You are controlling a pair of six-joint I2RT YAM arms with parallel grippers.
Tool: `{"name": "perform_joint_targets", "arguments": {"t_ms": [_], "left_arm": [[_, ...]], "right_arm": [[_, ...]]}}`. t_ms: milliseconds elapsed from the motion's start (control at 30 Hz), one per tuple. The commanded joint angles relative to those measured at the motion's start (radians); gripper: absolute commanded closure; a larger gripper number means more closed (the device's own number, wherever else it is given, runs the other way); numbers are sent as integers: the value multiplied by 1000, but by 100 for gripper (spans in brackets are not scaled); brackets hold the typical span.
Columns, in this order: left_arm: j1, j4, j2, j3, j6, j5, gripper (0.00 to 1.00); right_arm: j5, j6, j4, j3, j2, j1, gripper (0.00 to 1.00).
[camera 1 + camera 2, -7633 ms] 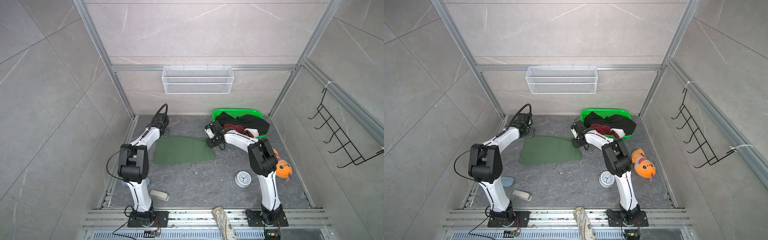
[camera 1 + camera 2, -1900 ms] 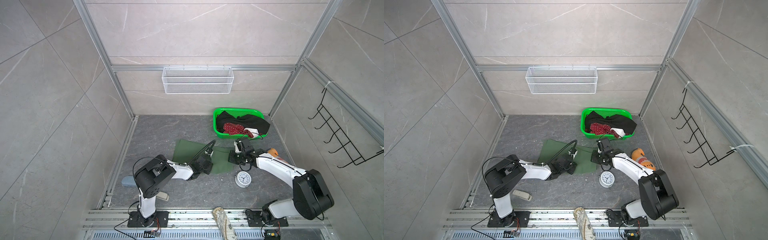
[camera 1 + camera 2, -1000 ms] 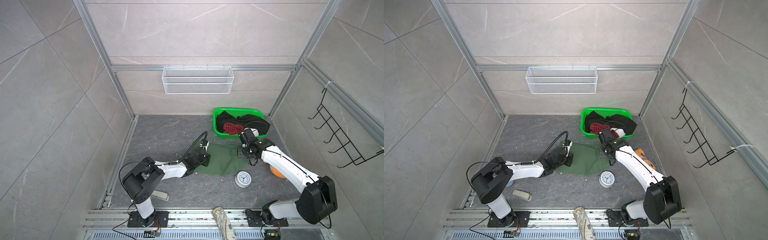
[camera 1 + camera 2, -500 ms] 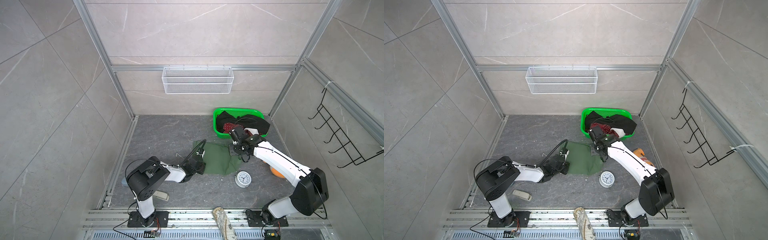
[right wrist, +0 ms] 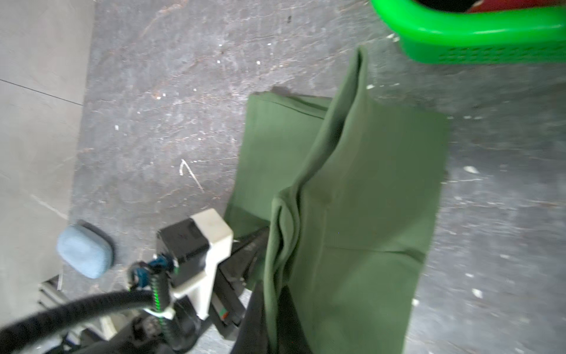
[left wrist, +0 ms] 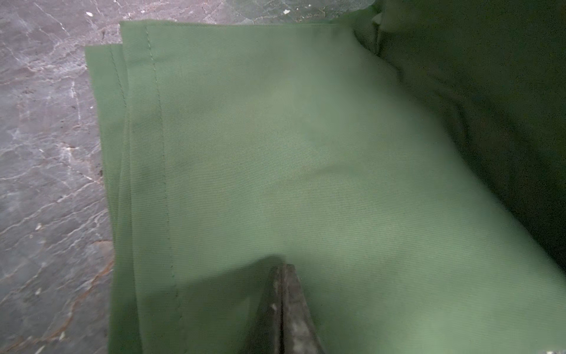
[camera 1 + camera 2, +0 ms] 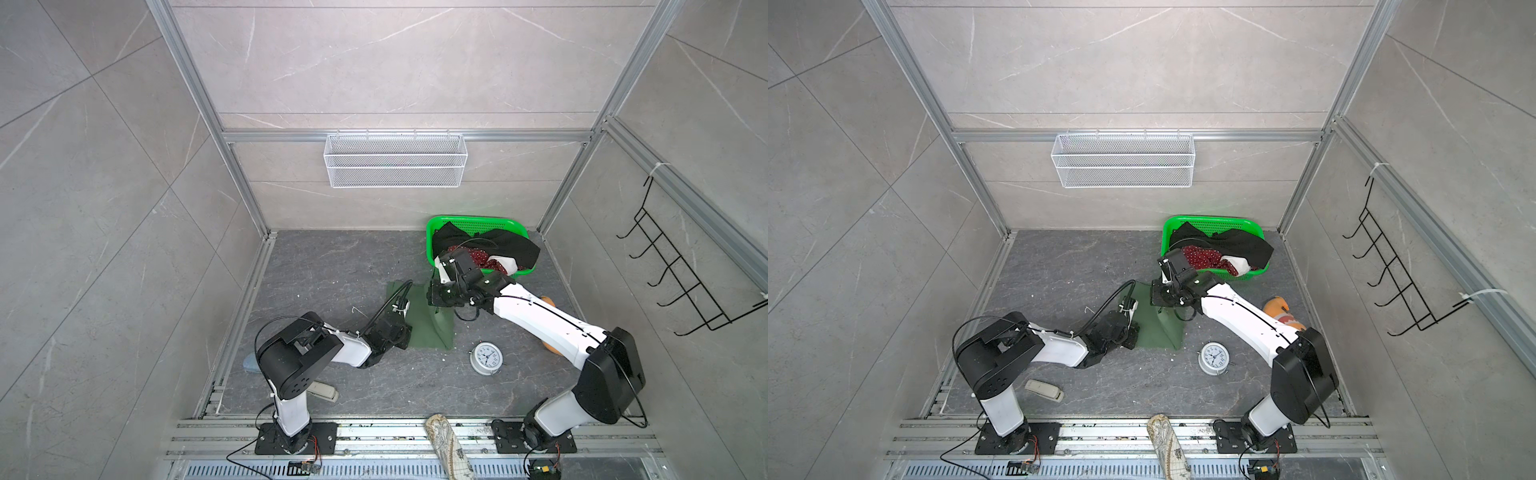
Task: Fold and stack skirts
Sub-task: Fold the skirt at the center of the table.
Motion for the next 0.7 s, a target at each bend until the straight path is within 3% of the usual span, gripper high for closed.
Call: {"name": "perform_joint_targets", "arguments": {"t_ms": [0, 300, 667], "left_arm": [[-6, 2, 22, -24, 0, 8, 100], [-6, 17, -1, -42, -4, -3, 100], [37, 74, -165, -114, 15, 53, 100]], "right_arm": [[-48, 60, 105, -3, 35, 14, 100], [-108, 92, 198, -45, 87, 27, 100], [-90, 66, 258, -108, 135, 28, 100]]}}
